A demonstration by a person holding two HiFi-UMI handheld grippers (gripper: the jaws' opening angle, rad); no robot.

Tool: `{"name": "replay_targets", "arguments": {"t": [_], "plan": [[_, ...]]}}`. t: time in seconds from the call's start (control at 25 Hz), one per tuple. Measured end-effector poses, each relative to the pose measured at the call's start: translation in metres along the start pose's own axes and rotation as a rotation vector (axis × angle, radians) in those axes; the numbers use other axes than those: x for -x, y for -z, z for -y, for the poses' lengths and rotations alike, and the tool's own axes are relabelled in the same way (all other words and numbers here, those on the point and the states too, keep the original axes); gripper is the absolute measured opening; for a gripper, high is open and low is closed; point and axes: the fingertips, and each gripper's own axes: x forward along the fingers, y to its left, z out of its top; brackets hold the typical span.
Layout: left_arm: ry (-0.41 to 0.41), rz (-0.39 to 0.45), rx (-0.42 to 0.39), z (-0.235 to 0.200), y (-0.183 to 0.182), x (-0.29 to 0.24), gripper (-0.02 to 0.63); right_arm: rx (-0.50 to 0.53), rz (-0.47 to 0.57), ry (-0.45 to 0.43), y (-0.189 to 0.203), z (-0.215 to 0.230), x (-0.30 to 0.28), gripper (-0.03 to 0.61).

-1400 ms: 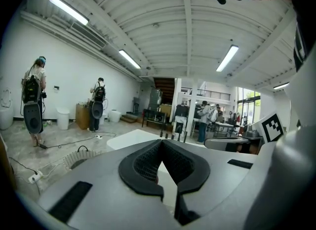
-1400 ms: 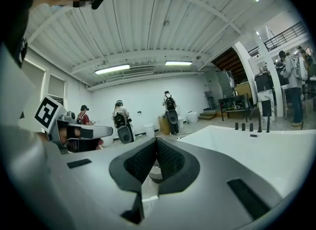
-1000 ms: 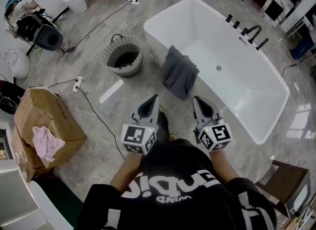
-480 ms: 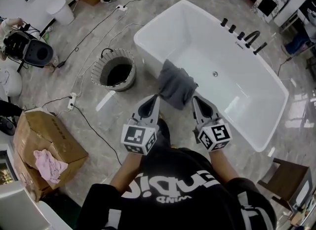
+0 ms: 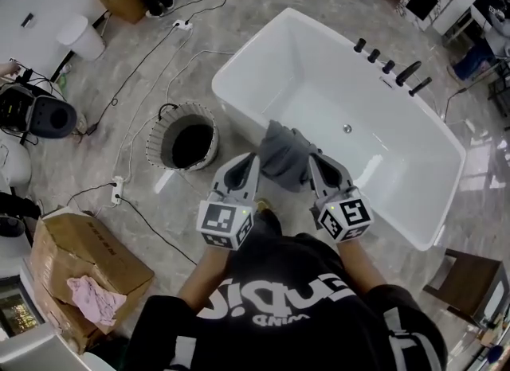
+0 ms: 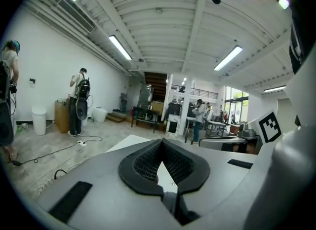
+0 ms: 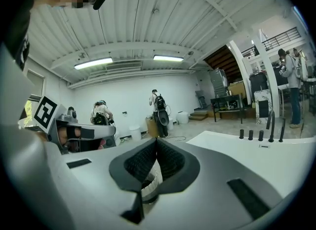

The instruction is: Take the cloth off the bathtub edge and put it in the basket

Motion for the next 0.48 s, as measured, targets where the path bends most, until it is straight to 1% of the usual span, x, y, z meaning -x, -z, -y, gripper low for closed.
{"name": "replay_targets", "arguments": {"t": [0.24, 0.48], "plan": [[0.048, 0.002, -0.006, -0.025, -0.010, -0.026, 0.014, 0.001, 0.013, 0.035, -0.010, 0.007, -0.034, 0.014], [0.077, -0.003, -0.006, -0.030, -0.018, -0.048, 0.014, -0.004, 0.000, 0.053, -0.015, 0.020, -0.047, 0.014]]}}
